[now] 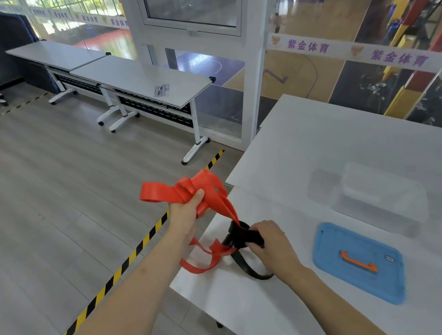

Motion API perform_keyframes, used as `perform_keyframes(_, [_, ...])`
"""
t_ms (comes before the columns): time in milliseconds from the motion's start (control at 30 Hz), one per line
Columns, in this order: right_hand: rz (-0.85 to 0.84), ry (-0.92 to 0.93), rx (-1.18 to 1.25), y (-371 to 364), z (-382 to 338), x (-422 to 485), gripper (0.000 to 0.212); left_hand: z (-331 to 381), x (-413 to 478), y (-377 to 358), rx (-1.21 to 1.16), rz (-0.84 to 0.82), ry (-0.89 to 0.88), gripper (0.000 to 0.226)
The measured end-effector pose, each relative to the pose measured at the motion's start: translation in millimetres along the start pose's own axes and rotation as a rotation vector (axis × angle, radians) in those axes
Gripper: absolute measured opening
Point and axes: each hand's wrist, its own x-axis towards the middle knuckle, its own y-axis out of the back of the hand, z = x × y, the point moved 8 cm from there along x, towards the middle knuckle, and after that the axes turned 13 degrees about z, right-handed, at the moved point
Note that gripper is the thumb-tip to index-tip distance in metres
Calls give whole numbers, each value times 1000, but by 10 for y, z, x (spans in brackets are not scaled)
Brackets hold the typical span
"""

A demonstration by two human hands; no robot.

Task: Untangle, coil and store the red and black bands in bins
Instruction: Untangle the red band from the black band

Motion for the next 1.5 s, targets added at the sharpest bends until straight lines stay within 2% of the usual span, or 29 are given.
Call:
perform_keyframes(133, [93,213,116,287,-290,23,13,364,35,-209,-42,-30,-42,26])
perform_keyframes(300, [135,134,191,546,-276,61,15,696,26,-426,-73,-24,-47,14])
perform_keyframes(367, [184,167,188,640,-267,34,16,785,39,-424,-96,19,-42,7])
perform_keyframes(433, [218,223,158,690,-285,4,16,885,78,-404,-129,57,-45,11])
perform_keyframes(500, [238,240,119,709,-254,-9,20,979,118,-422,-141,62,-42,24])
perform_keyframes(567, [217,230,90,685,-165,-21,26,1071,135,-459,-161,42,-27,18])
perform_keyframes(633, [170,168,86,639,-47,-48,28,1133,126,-505,-186,13,-6,5])
perform_keyframes(733, [88,-52,128,556,113,-61,23,1120,80,-547,-187,-24,35,6])
perform_keyframes(800, [30,-136,132,464,123,-62,22,1033,39,-606,-199,-58,78,12])
perform_keyframes(900, [-5,-194,158,355,130,-34,24,933,-77,-745,-215,-123,135,20])
perform_keyframes(1067, [-31,-264,203,232,210,-56,19,823,-131,-786,-112,-181,115,18])
perform_keyframes(1167, [-20,-342,290,144,280,-116,20,785,-151,-746,-184,-162,176,29])
perform_keyframes(1233, [42,-377,321,148,312,-134,17,785,-158,-723,-221,-139,201,28])
perform_keyframes(1367, [206,-358,384,315,213,-128,10,897,-136,-742,-333,-153,211,11])
perform_keyframes(1500, [57,-438,323,95,320,-131,19,1155,-202,-874,-361,-209,156,8])
